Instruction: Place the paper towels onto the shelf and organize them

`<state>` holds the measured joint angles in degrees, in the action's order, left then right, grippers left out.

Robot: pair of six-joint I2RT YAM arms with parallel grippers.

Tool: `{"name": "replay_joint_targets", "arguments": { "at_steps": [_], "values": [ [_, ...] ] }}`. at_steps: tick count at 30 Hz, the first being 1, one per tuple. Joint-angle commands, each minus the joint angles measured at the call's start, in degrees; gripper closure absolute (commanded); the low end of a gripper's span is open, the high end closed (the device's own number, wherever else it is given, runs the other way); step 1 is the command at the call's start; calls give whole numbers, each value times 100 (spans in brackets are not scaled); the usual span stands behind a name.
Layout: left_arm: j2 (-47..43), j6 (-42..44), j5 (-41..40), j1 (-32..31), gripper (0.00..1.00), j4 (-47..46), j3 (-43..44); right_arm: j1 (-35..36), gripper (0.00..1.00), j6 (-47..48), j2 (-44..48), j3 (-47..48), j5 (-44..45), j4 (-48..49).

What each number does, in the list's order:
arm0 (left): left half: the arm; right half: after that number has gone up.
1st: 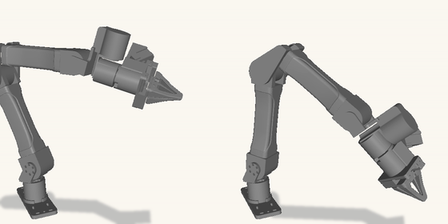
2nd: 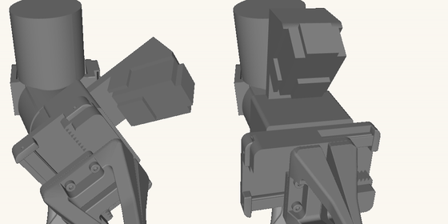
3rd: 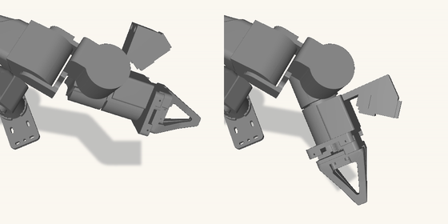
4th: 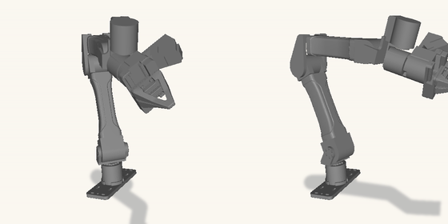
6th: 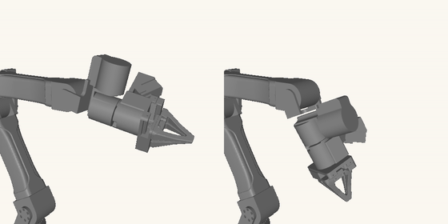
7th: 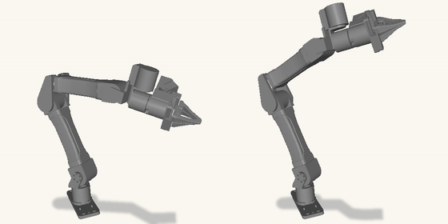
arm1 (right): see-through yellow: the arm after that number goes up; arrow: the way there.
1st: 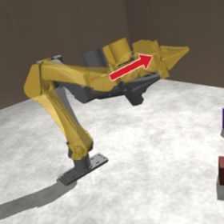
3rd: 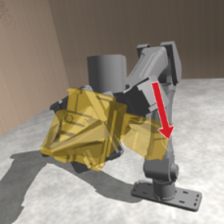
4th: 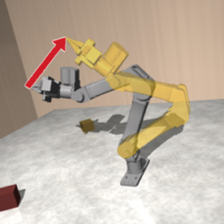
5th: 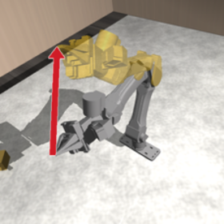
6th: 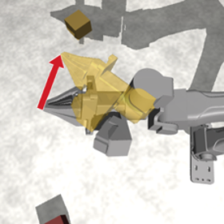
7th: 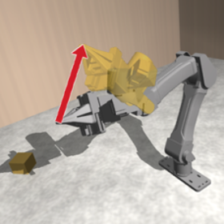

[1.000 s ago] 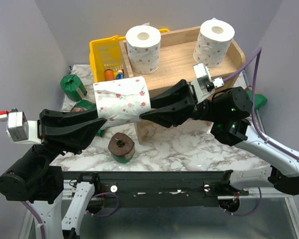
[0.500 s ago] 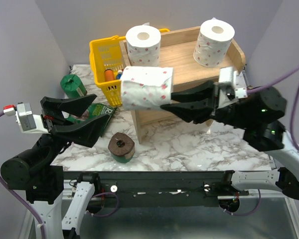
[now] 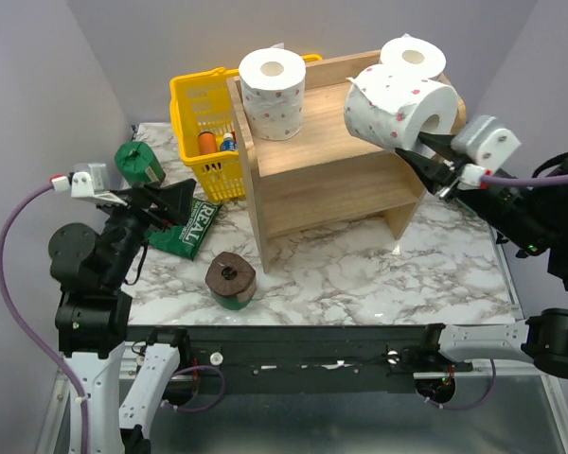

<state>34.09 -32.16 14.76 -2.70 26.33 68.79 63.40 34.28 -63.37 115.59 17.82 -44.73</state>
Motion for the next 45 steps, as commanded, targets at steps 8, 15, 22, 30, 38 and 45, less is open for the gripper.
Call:
{"name": "replay_joint_targets", "arguments": {
  "at_steps": [8,15,22,30,38,45],
  "values": [
    [-200,720,-1186,24,1,321,-1429,24,70,1212,-649,420,581,-827],
    [-297,931,-1283,24,1,259,-1817,32,66,1668,-1089,728,792,-704],
    [-341,861,-1152,24,1,101,-2028,15,61,2021,-1590,1132,1267,-572],
    [-341,817,-1116,24,1,39,-1984,15,59,2074,-1740,1255,1250,-546],
    [-333,773,-1151,24,1,13,-2002,15,48,2197,-1827,1255,1469,-379],
    [-262,747,-1160,24,1,-22,-1975,-11,47,2355,-1898,1282,1478,-89]
  ]
}}
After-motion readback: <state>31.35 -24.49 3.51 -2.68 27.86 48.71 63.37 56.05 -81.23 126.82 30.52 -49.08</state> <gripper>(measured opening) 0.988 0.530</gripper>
